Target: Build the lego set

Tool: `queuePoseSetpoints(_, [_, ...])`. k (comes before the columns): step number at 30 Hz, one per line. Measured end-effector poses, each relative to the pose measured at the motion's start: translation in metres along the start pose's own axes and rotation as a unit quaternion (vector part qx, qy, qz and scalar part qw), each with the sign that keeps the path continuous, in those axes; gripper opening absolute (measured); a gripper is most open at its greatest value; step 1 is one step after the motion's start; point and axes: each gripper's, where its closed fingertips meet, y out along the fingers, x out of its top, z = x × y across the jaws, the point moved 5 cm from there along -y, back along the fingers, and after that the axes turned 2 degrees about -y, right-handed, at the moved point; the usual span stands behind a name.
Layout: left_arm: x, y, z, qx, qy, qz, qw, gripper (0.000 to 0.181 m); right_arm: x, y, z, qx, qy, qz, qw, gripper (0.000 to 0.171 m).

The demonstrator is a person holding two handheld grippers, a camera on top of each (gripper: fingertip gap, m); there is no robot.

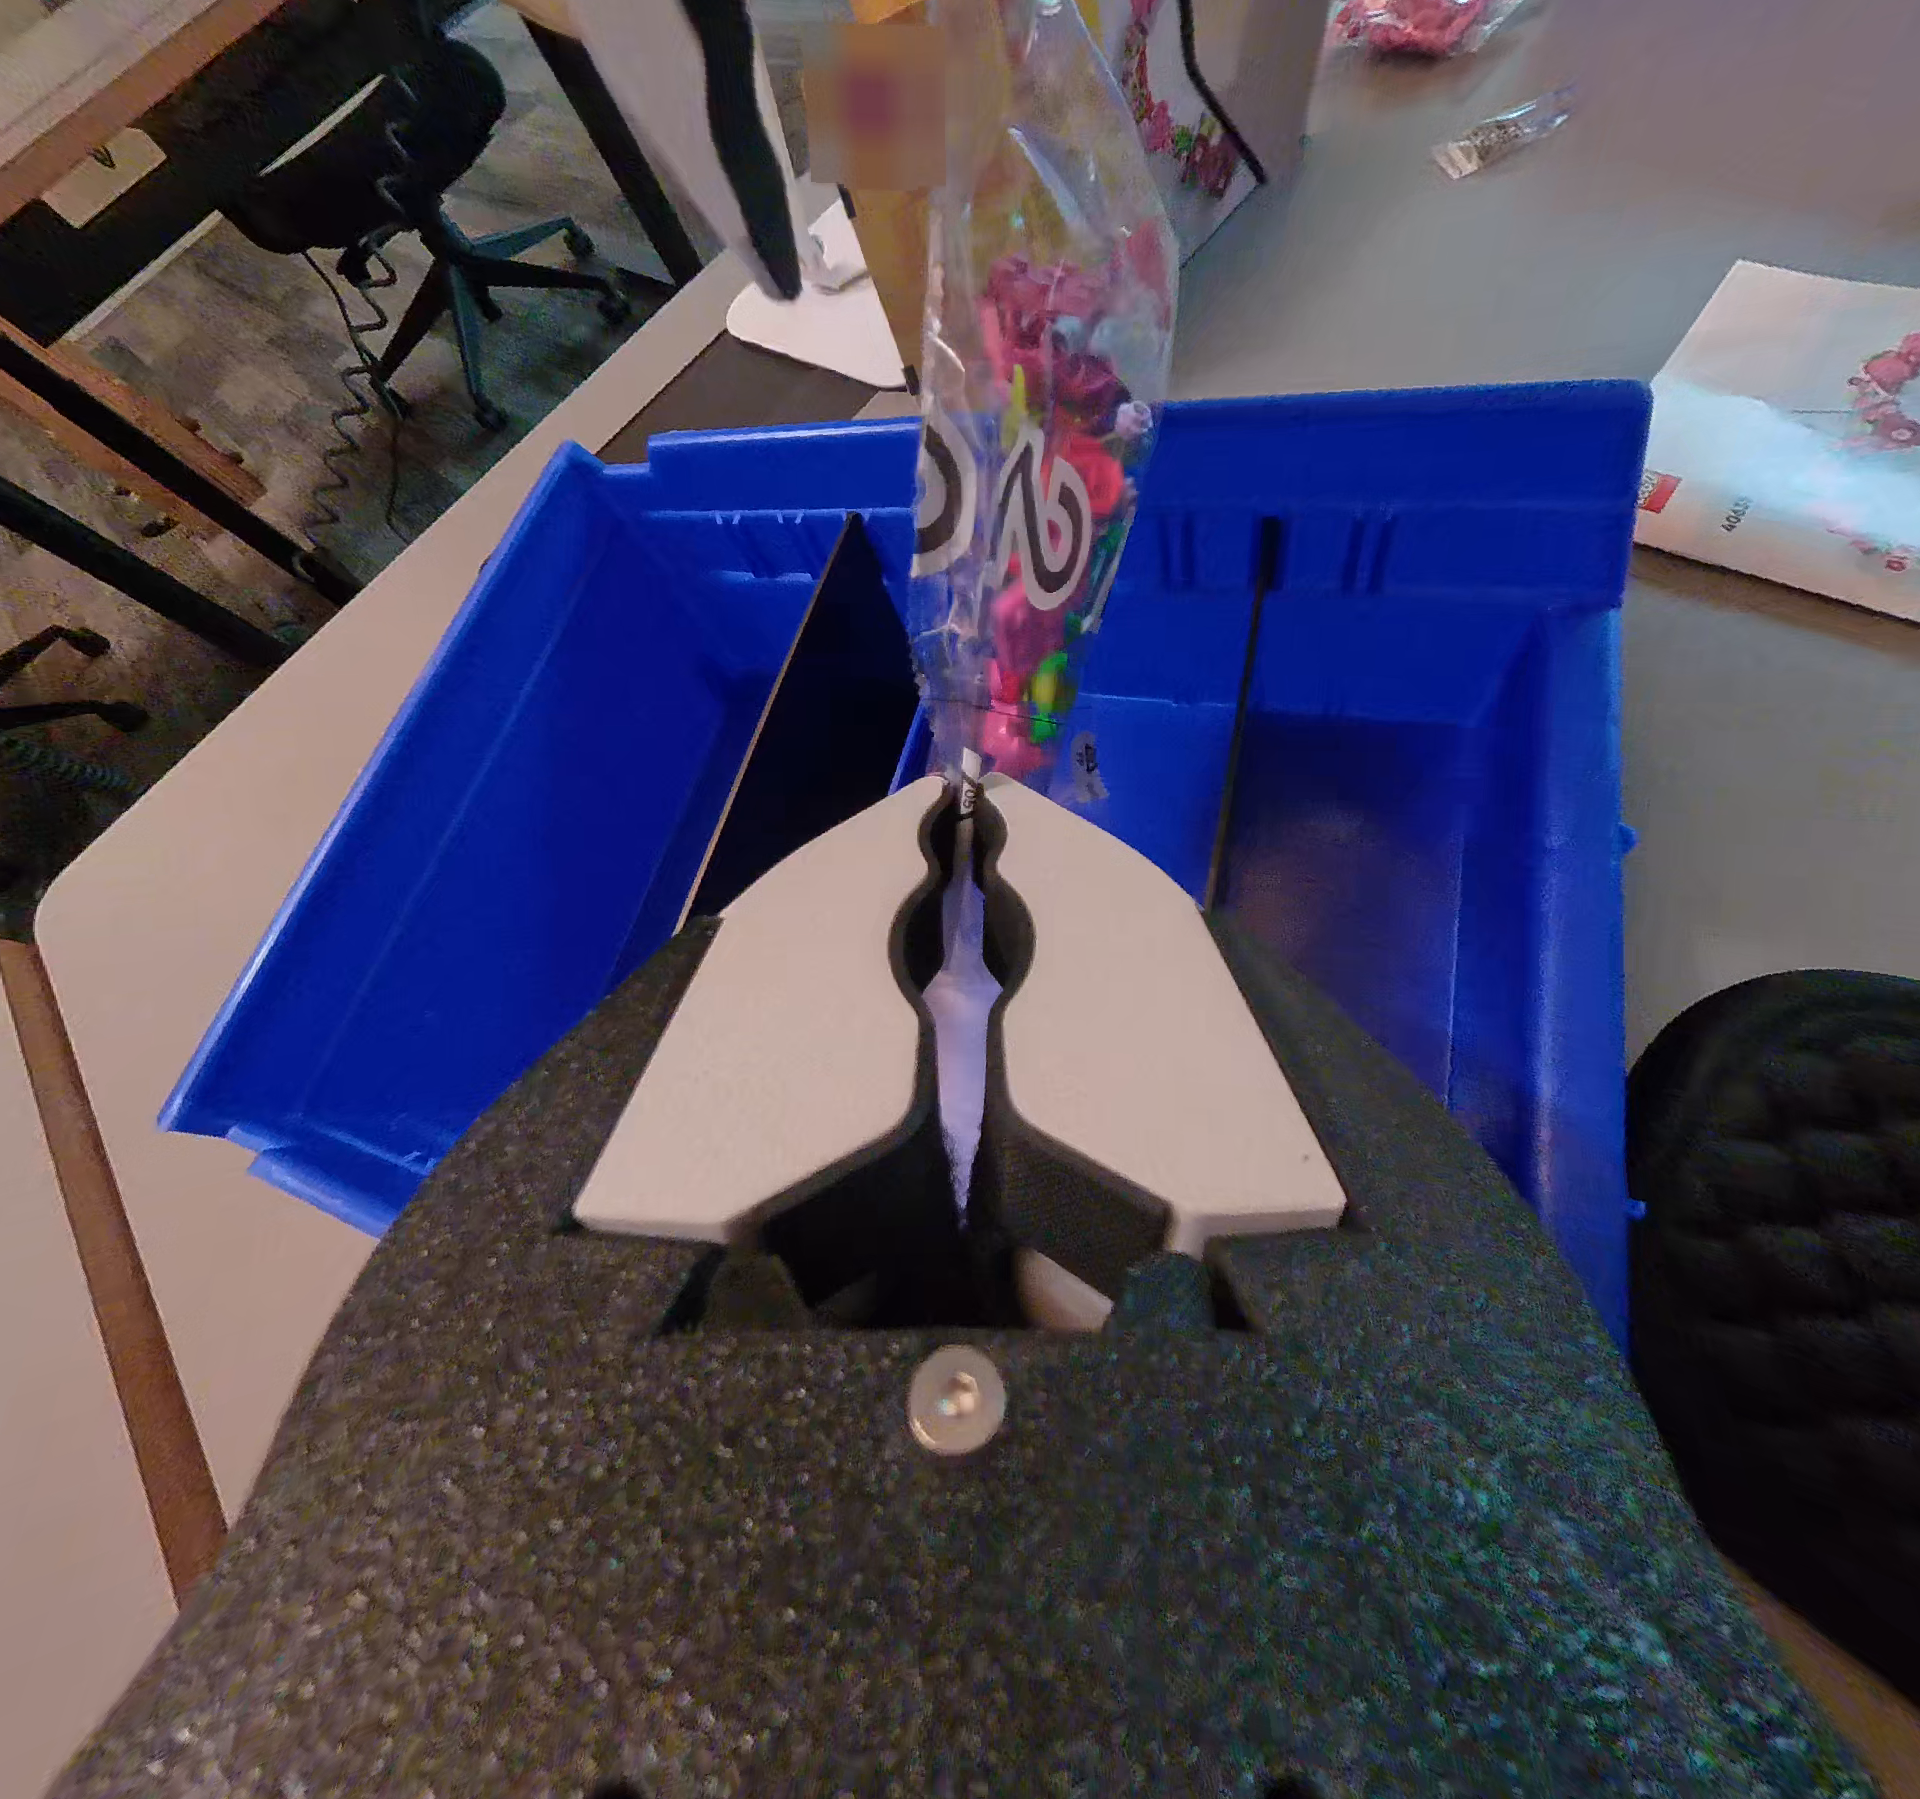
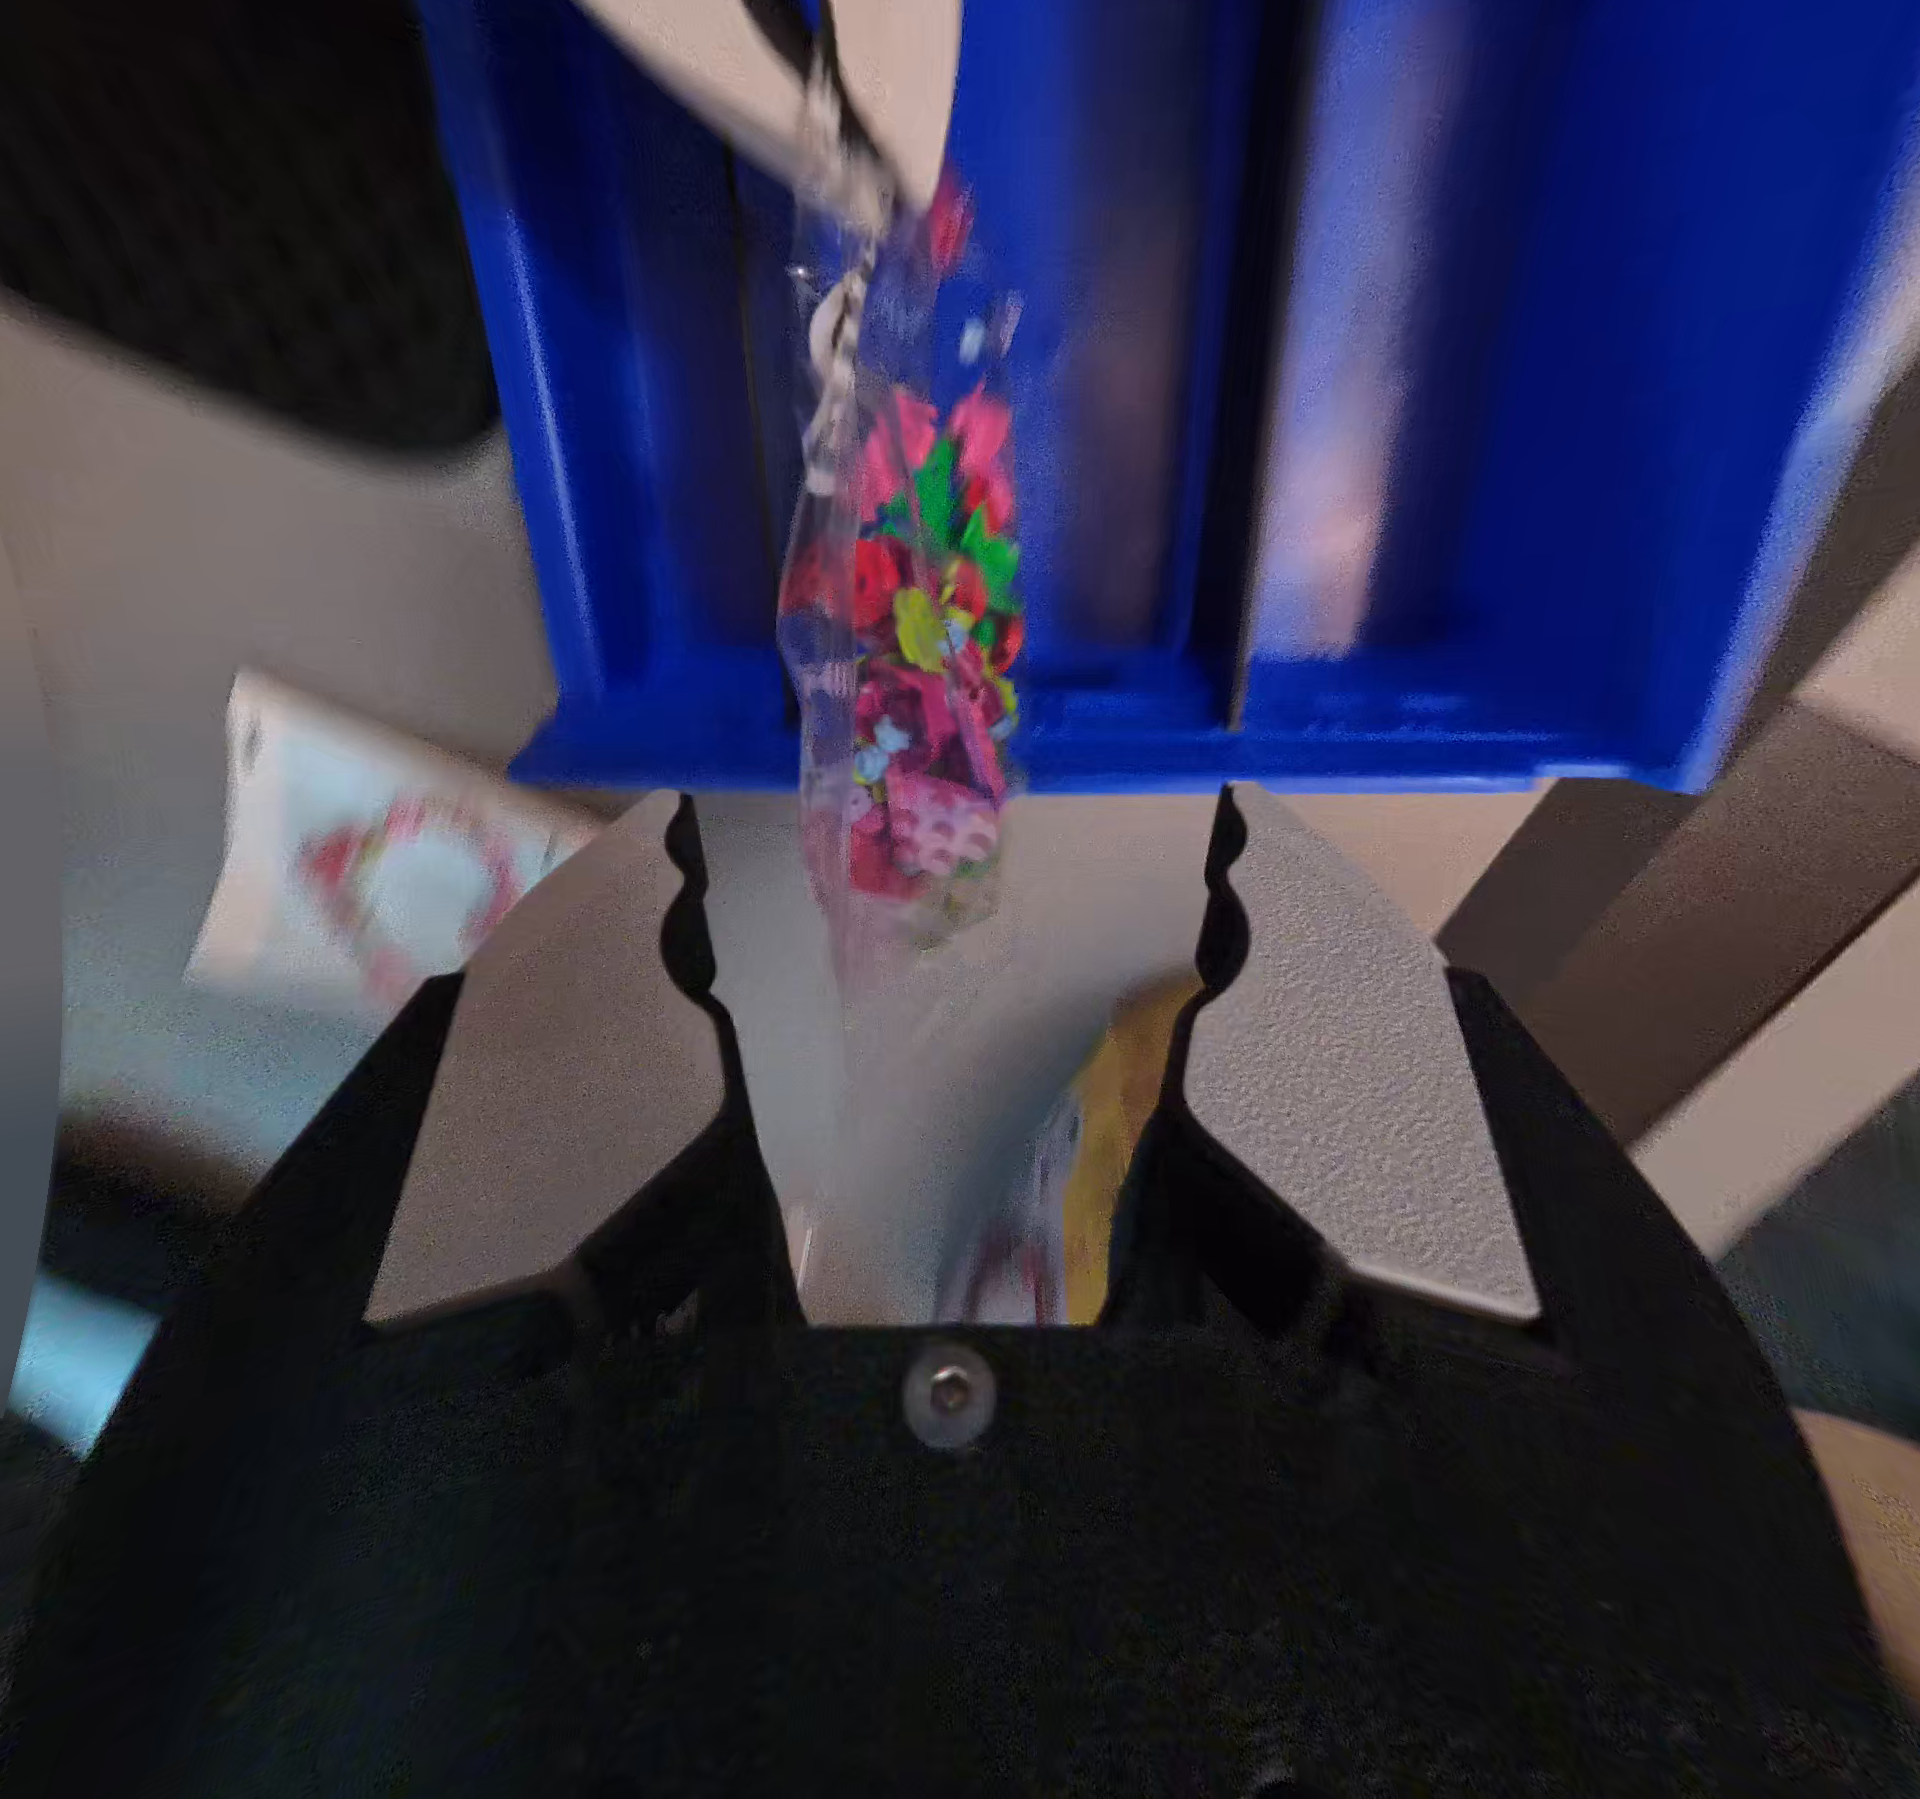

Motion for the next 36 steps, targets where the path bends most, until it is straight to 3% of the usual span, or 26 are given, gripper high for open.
queuePoseSetpoints(2, [0.0,0.0,0.0,0.003,0.002,-0.001,1.0,0.001,-0.019,-0.008,0.003,-0.053,0.011,-0.142,0.988,0.093])
queuePoseSetpoints(4, [0.0,0.0,0.0,0.006,0.005,-0.001,1.0,0.001,-0.04,-0.01,0.005,-0.098,0.024,-0.282,0.954,0.082])
queuePoseSetpoints(6, [0.0,0.0,-0.001,0.005,0.006,0.0,1.0,0.001,-0.061,0.004,0.009,-0.101,0.037,-0.345,0.932,0.078])
queuePoseSetpoints(9, [0.0,0.0,-0.001,0.006,0.007,0.0,1.0,0.001,-0.073,0.033,0.013,-0.058,0.069,-0.346,0.934,0.073])
queuePoseSetpoints(13, [0.0,0.0,0.0,0.01,0.001,0.0,1.0,0.001,-0.072,0.04,0.013,-0.04,0.046,-0.366,0.928,0.028])
queuePoseSetpoints(17, [0.001,-0.002,0.002,0.015,-0.004,-0.012,1.0,0.005,-0.065,0.03,0.016,-0.049,0.011,-0.376,0.925,0.01])
queuePoseSetpoints(27, [0.008,-0.03,0.013,0.011,0.014,-0.03,0.999,0.059,-0.041,0.025,0.013,-0.059,-0.001,-0.287,0.956,0.007])
queuePoseSetpoints(29, [0.02,-0.028,0.01,-0.007,0.023,-0.055,0.998,0.058,-0.034,0.026,0.013,-0.062,-0.013,-0.265,0.962,0.007])
queuePoseSetpoints(35, [0.038,-0.003,0.013,-0.056,0.014,-0.078,0.995,0.022,-0.015,0.026,0.016,-0.063,-0.04,-0.228,0.971,0.007])
queuePoseSetpoints(36, [0.039,-0.002,0.013,-0.059,0.019,-0.082,0.995,0.01,-0.014,0.026,0.017,-0.068,-0.044,-0.221,0.972,0.008])
